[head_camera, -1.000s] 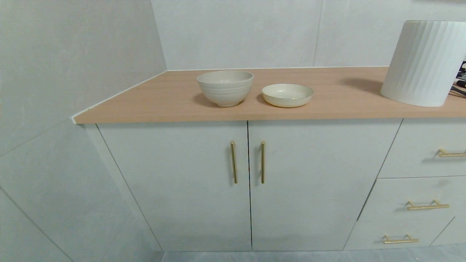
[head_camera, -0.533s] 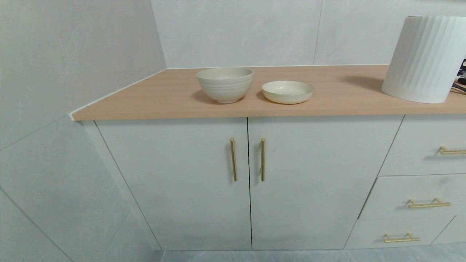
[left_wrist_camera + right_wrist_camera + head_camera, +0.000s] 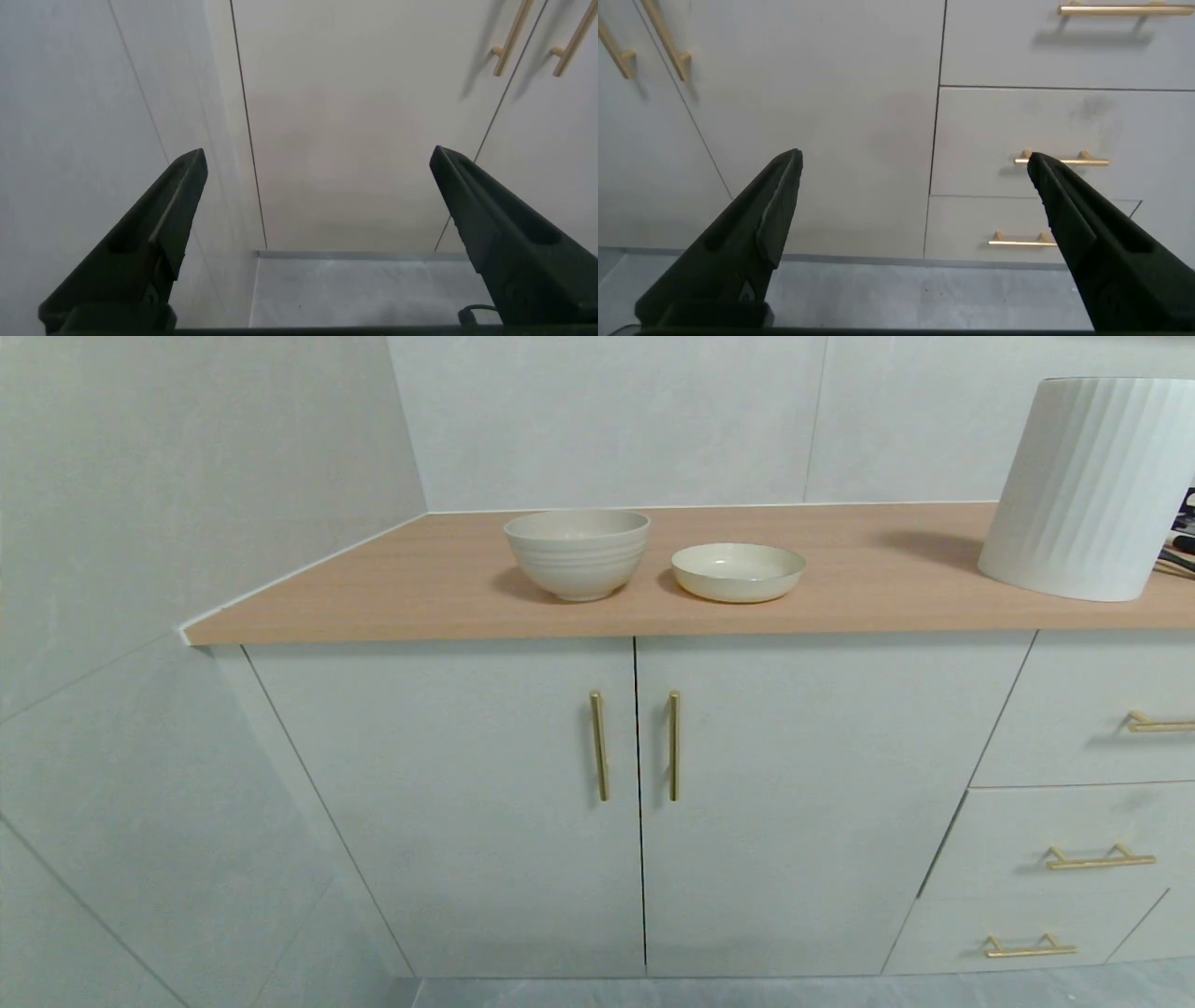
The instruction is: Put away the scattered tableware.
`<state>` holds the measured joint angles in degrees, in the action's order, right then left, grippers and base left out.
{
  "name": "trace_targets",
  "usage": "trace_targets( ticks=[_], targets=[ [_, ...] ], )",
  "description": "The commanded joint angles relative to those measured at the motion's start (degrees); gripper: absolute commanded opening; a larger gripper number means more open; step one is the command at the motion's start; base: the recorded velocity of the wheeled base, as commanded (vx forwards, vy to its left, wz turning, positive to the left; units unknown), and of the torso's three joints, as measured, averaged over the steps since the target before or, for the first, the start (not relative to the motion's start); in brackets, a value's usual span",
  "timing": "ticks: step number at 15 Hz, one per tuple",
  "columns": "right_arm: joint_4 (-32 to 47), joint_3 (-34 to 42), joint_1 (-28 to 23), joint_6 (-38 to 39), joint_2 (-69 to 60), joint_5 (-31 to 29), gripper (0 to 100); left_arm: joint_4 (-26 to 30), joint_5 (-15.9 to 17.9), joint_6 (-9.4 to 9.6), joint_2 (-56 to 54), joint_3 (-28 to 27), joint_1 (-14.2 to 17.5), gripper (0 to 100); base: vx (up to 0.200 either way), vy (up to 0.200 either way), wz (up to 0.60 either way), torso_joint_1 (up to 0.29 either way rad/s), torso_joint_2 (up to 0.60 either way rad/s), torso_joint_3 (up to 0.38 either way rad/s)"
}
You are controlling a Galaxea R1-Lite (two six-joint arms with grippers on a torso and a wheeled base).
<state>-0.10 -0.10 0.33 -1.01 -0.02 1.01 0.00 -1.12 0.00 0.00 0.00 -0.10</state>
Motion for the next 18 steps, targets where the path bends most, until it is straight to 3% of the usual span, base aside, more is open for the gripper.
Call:
trace_targets(
  ticks=[1, 2, 5, 9, 10, 12, 13, 15, 18],
  targets=[
    [-0.78, -1.48, 0.02, -0.04, 0.02, 0.31, 100, 0.00, -0.02, 0.00, 0.09, 0.00, 0.01, 100, 0.000, 0.000, 0.00, 0.000, 0.00, 0.000],
    [-1.31, -5.26, 0.02, 1.36, 0.02, 1.36, 100, 0.00, -0.02, 0.00, 0.09, 0.00, 0.01, 100, 0.000, 0.000, 0.00, 0.000, 0.00, 0.000],
    [2.47, -6.76, 0.02, 2.95, 3.10, 8.66, 100, 0.00, -0.02, 0.00, 0.09, 0.00, 0.01, 100, 0.000, 0.000, 0.00, 0.000, 0.00, 0.000],
    [2.73, -7.64, 0.64, -2.06, 21.47, 8.74, 100, 0.00, -0.02, 0.00, 0.09, 0.00, 0.01, 100, 0.000, 0.000, 0.00, 0.000, 0.00, 0.000],
    [2.38, -7.99, 1.34, -2.77, 24.02, 9.97, 100, 0.00, -0.02, 0.00, 0.09, 0.00, 0.01, 100, 0.000, 0.000, 0.00, 0.000, 0.00, 0.000],
    [1.06, -11.33, 6.17, -2.06, 31.40, 17.97, 100, 0.00, -0.02, 0.00, 0.09, 0.00, 0.01, 100, 0.000, 0.000, 0.00, 0.000, 0.00, 0.000],
    [0.19, -13.96, 7.23, -1.36, 36.41, 18.24, 100, 0.00, -0.02, 0.00, 0.09, 0.00, 0.01, 100, 0.000, 0.000, 0.00, 0.000, 0.00, 0.000],
    [-5.44, -17.48, 8.90, -1.27, 47.13, 18.32, 100, 0.00, -0.02, 0.00, 0.09, 0.00, 0.01, 100, 0.000, 0.000, 0.00, 0.000, 0.00, 0.000],
    [-17.83, -18.54, 17.95, -0.13, 61.28, 17.71, 100, 0.00, -0.02, 0.26, 0.09, 0.00, 0.01, 100, 0.000, 0.000, 0.00, 0.000, 0.00, 0.000]
  ],
)
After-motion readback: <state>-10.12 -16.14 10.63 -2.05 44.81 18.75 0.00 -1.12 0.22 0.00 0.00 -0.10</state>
